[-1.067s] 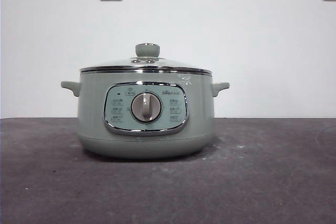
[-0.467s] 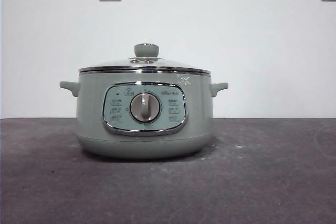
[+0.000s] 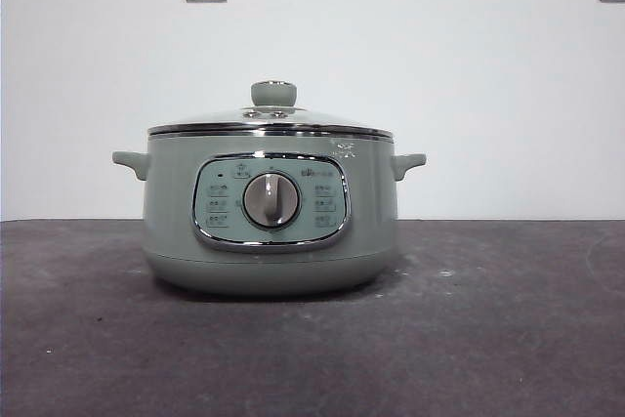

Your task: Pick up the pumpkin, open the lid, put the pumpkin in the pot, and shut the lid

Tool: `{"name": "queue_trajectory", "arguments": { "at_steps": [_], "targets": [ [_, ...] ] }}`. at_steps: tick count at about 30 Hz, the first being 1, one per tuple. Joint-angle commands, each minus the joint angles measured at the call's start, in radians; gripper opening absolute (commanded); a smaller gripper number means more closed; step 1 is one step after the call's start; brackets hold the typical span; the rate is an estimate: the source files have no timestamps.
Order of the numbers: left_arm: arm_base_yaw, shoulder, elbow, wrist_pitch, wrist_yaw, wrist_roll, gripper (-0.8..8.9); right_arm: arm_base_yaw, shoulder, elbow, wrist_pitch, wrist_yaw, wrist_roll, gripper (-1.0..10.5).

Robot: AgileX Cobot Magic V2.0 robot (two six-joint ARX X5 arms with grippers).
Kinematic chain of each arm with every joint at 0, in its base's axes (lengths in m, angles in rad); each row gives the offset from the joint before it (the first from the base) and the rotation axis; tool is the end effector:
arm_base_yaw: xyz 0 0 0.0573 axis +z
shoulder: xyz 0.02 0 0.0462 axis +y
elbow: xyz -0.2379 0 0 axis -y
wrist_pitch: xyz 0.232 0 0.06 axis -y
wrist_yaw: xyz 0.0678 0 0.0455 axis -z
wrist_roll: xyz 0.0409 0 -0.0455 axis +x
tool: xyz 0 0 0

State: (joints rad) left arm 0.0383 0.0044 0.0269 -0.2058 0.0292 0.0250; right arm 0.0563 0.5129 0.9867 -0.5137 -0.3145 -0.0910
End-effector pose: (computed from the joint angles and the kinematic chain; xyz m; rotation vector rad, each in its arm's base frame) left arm 0.1195 0.0034 0.1499 0.0187 0.1833 0.0068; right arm 0.0975 0.0182 0.3752 -0.0848 0.0229 0.3723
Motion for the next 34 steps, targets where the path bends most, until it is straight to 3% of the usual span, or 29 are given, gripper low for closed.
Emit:
{"name": "queue_trajectory", "arguments": {
  "at_steps": [1,8,18,34],
  "targets": [
    [0.002,-0.003,-0.015,0.0,0.0,-0.006,-0.03,-0.017,-0.095,-0.191,0.104,0.0,0.0,0.0],
    [0.002,-0.003,-0.015,0.0,0.0,-0.006,-0.03,-0.029,-0.296,-0.541,0.277,0.011,0.059,0.0],
    [0.002,-0.003,-0.015,0.0,0.0,-0.006,-0.03,-0.029,-0.463,-0.834,0.3,0.06,0.102,0.0],
    [0.002,-0.003,-0.015,0.0,0.0,-0.006,-0.03,-0.029,-0.512,-0.945,0.244,0.06,0.124,0.0]
  ]
}}
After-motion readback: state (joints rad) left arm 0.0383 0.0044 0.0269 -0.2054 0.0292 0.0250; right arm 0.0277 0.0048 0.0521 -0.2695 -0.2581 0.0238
